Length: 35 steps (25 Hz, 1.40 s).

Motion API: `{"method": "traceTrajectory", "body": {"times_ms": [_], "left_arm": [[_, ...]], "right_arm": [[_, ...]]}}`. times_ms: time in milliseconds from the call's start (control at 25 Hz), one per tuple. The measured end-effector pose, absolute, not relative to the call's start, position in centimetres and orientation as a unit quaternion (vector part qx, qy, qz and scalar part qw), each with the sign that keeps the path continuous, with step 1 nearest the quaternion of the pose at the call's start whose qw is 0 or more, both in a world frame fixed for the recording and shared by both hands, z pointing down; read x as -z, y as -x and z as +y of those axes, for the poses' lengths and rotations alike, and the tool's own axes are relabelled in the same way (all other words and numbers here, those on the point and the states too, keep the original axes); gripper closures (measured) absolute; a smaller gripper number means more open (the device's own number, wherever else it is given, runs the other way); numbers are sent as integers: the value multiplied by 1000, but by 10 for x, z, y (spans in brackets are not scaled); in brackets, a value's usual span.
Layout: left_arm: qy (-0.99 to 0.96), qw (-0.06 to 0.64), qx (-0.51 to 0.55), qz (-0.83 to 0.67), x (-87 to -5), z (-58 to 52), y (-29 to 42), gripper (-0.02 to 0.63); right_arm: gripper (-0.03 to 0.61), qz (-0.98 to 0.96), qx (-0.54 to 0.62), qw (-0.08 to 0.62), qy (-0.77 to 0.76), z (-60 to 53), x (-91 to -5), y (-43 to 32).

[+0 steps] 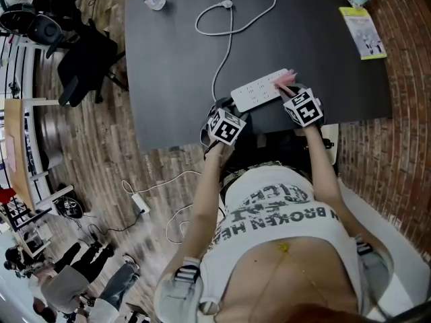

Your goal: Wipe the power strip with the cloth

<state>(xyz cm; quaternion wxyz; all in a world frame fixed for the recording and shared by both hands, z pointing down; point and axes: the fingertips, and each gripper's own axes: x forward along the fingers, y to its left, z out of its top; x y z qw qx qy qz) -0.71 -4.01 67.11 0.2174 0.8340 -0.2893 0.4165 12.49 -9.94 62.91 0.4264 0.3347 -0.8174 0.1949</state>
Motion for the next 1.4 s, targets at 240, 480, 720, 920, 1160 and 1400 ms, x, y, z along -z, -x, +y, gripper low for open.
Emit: {"method": "traceTrajectory", "body": {"times_ms": [240,480,720,920,1160,1400], "left_arm": [[-833,216,-418,-290,-671,-40,7,330],[-833,217,-417,-290,-671,-40,8,330],[-834,215,-417,-291,-671,-41,7,330],[-834,215,-416,-292,-672,-39,8,330],[-835,215,-414,-292,-672,-38,6,330],[-836,215,-417,-286,-672,-39,6,330]], "right_arm": [[561,-816,-188,429,-340,-100,-629,-129],[561,-799,-190,432,-374,-108,-629,-155],[561,-783,-199,428,-405,-113,-629,-178],[562,-783,-216,417,-408,-112,-631,-180],[561,-782,-214,426,-403,-112,-632,-181],[561,-781,-191,435,-405,-112,-631,-181]]}}
